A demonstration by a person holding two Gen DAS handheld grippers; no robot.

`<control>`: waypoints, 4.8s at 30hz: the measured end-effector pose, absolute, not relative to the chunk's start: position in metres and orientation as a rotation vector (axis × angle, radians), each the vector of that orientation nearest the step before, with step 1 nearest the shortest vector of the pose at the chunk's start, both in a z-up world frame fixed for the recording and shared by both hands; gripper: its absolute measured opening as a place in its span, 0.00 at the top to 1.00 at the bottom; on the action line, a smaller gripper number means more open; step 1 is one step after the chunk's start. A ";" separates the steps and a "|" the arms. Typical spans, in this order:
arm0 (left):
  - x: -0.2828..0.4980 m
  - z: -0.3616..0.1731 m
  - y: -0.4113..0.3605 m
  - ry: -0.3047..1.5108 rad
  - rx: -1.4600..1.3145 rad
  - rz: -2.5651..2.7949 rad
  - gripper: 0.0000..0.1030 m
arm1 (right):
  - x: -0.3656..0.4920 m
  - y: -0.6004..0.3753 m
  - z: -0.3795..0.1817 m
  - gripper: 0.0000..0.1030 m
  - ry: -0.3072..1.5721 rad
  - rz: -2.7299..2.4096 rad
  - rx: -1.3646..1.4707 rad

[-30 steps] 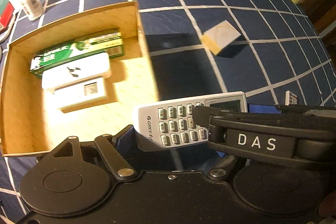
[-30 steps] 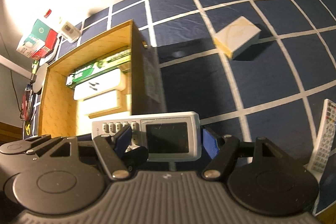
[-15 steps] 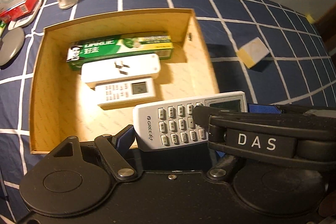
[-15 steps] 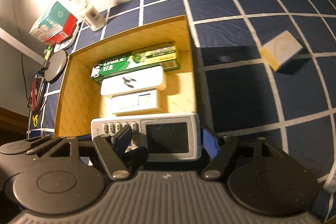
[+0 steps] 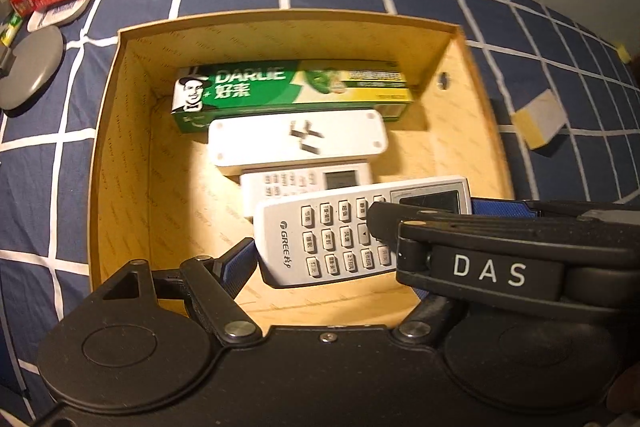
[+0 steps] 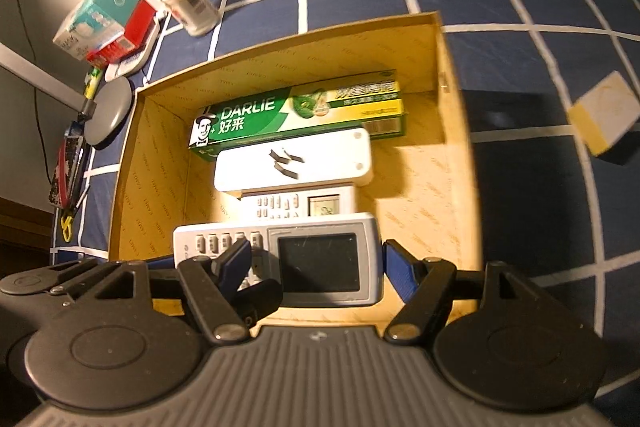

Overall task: Organize objects
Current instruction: 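Lift the GREE remote with both grippers and carry it over the box, then lower the GREE remote into the box beside the display remote and open both grippers, then withdraw both grippers from the box and move them toward the white TV remote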

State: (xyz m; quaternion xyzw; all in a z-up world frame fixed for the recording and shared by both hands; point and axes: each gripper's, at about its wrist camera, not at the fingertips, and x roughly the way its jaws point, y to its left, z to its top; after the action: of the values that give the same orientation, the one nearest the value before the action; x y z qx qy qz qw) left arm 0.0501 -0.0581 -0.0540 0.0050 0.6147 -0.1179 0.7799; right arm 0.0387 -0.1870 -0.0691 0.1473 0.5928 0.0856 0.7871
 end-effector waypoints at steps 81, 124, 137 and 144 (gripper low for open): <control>-0.012 -0.024 -0.115 1.239 0.054 -0.254 0.05 | -0.027 -0.278 -0.021 0.00 1.115 0.088 0.412; -0.103 -0.023 -0.402 1.199 0.118 -0.239 0.00 | -0.106 -0.593 -0.025 0.00 1.115 0.039 0.366; -0.119 -0.025 -0.408 1.191 0.091 -0.169 0.00 | -0.114 -0.602 -0.017 0.00 1.141 0.133 0.249; -0.129 -0.035 -0.419 1.198 -0.022 -0.043 0.00 | -0.097 -0.615 -0.031 0.00 1.191 0.259 0.100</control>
State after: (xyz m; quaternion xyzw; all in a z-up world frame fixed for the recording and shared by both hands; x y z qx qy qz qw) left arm -0.1291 -0.4194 -0.0354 -0.0105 0.5640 -0.0203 0.8255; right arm -0.0974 -0.6146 -0.0308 0.0469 0.5591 0.1214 0.8188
